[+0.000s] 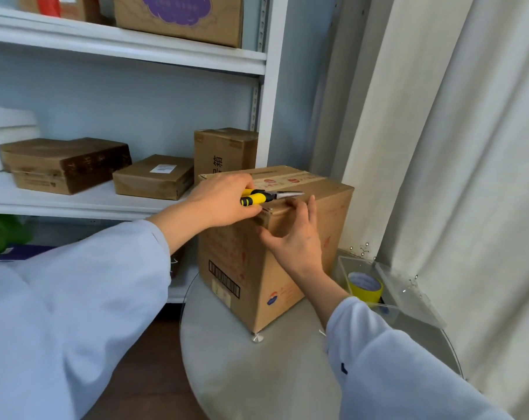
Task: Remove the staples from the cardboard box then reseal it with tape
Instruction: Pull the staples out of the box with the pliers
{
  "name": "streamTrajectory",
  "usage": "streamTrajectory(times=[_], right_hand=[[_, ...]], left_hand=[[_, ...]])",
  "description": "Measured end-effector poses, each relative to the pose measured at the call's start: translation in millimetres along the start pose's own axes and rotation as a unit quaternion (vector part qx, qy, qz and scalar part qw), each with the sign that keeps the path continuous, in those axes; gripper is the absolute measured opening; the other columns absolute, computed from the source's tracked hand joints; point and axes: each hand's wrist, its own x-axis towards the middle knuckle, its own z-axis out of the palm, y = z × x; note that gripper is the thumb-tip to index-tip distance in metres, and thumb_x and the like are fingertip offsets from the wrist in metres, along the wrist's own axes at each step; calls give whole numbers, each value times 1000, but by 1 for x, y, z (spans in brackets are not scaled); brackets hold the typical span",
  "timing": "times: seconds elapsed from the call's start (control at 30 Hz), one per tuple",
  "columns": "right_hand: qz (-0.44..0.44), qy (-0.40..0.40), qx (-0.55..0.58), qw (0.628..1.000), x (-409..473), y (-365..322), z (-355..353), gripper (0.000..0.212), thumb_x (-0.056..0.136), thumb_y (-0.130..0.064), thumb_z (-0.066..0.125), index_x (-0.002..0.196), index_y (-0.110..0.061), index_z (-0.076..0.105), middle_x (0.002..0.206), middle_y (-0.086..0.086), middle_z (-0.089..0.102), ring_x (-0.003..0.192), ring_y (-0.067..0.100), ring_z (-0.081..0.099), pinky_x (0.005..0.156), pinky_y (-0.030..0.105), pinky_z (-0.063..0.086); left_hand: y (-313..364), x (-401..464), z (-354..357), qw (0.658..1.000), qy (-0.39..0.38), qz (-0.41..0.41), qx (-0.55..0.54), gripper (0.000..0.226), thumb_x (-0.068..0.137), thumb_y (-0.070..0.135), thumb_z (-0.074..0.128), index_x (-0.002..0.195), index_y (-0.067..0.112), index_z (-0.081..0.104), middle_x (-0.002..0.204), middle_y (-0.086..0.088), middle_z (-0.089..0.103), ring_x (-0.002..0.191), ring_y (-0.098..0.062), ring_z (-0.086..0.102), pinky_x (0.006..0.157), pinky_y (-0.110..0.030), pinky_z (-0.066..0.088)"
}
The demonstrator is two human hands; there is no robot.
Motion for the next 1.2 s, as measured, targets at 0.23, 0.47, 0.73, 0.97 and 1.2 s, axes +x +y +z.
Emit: streamTrajectory(times=[0.23,0.47,0.73,0.97,1.2], right_hand=[[16,-25,59,998,-6,52,-32,63,87,-39,65,141,-30,35,140,-1,50,113,19,62,97,44,49],[65,4,43,997,-20,66,-30,85,75,-68,57,146,-33,26,143,-2,48,124,21,53,99,49,46],[51,-31,124,990,10,49,-46,97,66,-65,66,148,-32,26,147,-5,40,135,18,39,108,44,39],[20,-60,75,995,25,50,-52,99,67,-66,66,148,-39,16,153,-7,30,138,19,33,109,49,36],[21,-101,45,994,39,46,-58,84,76,-47,73,147,-25,33,145,0,46,133,22,43,107,40,38]], left_hand=[[2,-4,11,998,-20,52,10,37,83,40,67,114,24,53,118,1,59,107,-20,51,82,-33,42],[29,-4,27,995,34,93,12,32,85,37,64,114,28,54,124,6,58,112,-16,52,90,-35,41],[22,13,11,998,16,53,14,45,84,45,63,123,27,52,119,5,52,98,-11,49,77,-26,37],[15,28,1,990,-84,90,62,49,84,46,63,128,31,48,119,2,49,103,-15,48,81,-28,43],[14,40,-7,978,-124,134,102,42,86,34,60,126,35,48,102,5,44,92,-16,48,71,-30,43]])
